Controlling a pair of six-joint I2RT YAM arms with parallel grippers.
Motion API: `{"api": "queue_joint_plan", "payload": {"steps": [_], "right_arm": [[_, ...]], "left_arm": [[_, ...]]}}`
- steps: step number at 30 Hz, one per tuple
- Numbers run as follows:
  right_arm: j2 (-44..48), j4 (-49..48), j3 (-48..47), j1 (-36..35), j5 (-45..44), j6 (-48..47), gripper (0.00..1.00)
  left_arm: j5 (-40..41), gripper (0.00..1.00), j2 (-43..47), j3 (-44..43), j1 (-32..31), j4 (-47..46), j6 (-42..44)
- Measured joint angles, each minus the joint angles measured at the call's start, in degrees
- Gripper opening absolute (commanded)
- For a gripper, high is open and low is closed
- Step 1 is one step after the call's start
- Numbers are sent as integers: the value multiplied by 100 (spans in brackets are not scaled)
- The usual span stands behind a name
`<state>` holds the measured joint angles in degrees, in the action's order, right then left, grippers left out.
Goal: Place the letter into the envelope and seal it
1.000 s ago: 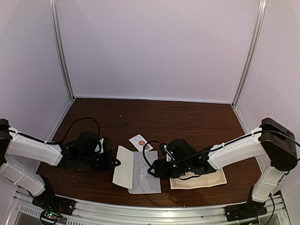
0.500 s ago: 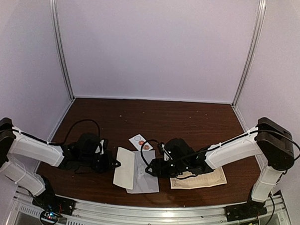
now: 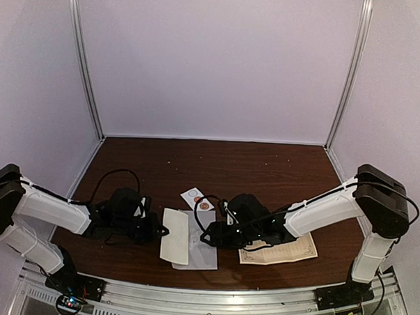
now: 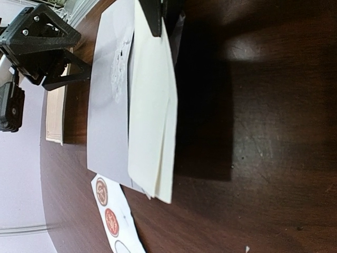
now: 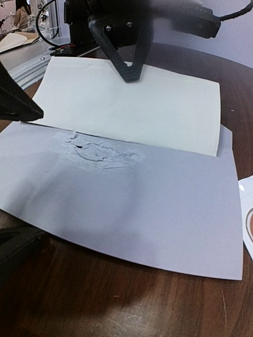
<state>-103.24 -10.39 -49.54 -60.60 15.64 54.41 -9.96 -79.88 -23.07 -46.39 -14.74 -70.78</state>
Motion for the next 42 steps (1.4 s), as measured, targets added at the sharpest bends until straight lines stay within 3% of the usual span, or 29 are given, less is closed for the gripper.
{"api": "queue_joint_plan", "payload": {"steps": [13, 42], "right_arm": [[-72, -83, -48, -31, 59, 15, 67], [-72, -92, -35, -42, 46, 133, 66]], "left_arm": [[103, 0, -94, 9, -24, -46, 37], [527, 0, 116, -986, -20, 1655, 1392]]}}
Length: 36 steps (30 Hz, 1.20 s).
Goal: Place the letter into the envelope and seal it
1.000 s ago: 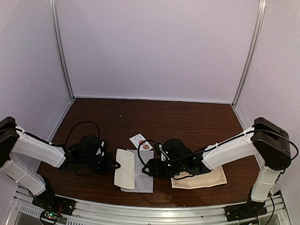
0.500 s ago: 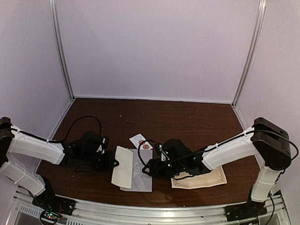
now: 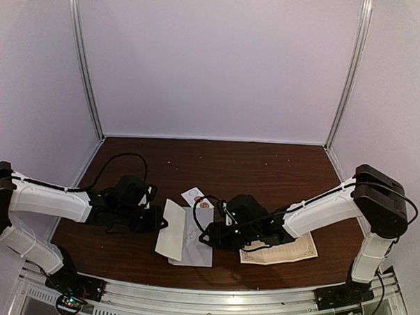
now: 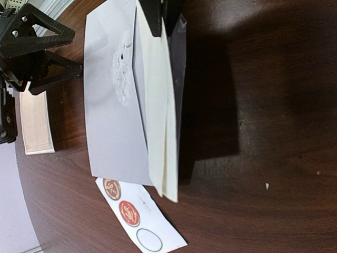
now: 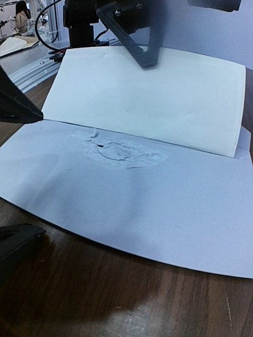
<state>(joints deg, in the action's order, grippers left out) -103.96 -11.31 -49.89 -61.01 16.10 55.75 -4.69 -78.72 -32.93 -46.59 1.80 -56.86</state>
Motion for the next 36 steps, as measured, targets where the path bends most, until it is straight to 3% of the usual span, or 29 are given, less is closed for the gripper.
{"api": "queue_joint_plan", "payload": {"steps": [14, 36], "right_arm": [[0, 0, 0, 0, 0, 0, 66], [-52, -105, -4, -26, 15, -2, 65]], "left_arm": [[2, 0, -9, -232, 90, 352, 317], [-48, 0, -275, 26, 90, 103, 319]]}}
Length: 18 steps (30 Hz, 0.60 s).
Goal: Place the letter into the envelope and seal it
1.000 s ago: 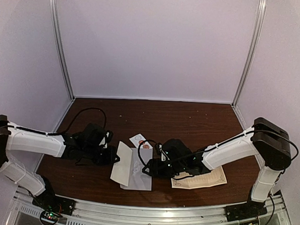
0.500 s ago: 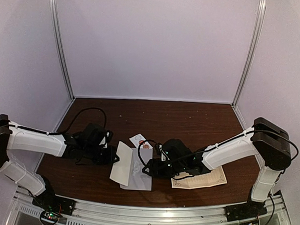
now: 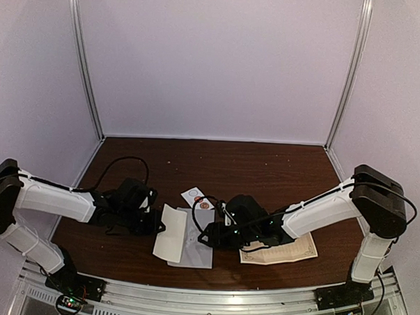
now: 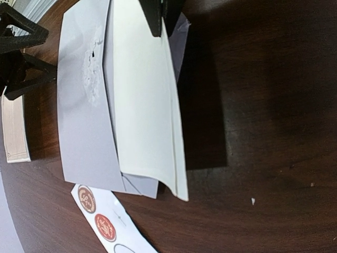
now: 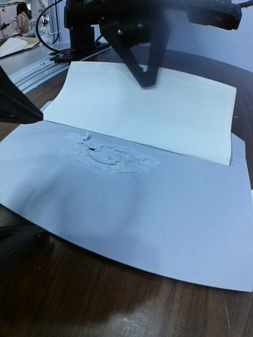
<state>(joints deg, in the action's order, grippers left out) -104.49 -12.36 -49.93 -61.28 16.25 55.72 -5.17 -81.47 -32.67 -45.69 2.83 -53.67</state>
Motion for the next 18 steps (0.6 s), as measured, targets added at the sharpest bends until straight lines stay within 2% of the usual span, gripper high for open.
{"api": "queue_joint_plan", "payload": {"steps": [18], "right_arm": [[-98, -105, -61, -13, 90, 0, 65]], "left_arm": [[-267, 0, -212, 216, 0, -608, -186]]}}
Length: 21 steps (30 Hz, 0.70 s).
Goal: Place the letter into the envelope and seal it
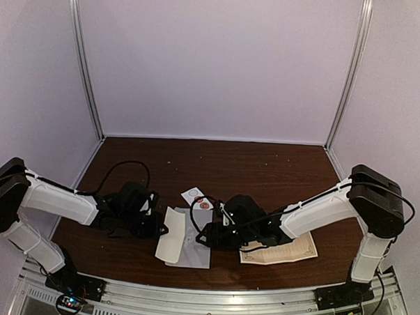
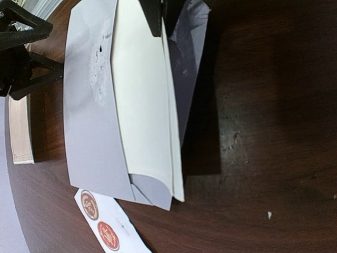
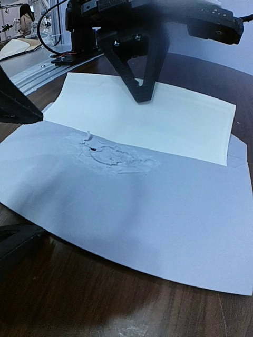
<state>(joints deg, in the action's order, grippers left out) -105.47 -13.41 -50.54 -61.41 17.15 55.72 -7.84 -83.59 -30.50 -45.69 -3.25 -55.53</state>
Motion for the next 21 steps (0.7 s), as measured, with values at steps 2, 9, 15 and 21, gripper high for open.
{"api": "queue_joint_plan", "payload": {"steps": [2, 9, 15, 21], "right_arm": [[-11, 0, -15, -2, 4, 0, 65], [-66, -15, -72, -2, 61, 0, 65], [-101, -13, -118, -2, 92, 0, 65], [-136, -9, -160, -2, 111, -2, 65]], "left_arm": [[-26, 0, -44, 0, 0, -35, -11], [-127, 0, -175, 0, 0, -168, -94], [-181, 0, -269, 28, -7, -404, -273], [-177, 0, -289, 122, -52, -656, -522]]}}
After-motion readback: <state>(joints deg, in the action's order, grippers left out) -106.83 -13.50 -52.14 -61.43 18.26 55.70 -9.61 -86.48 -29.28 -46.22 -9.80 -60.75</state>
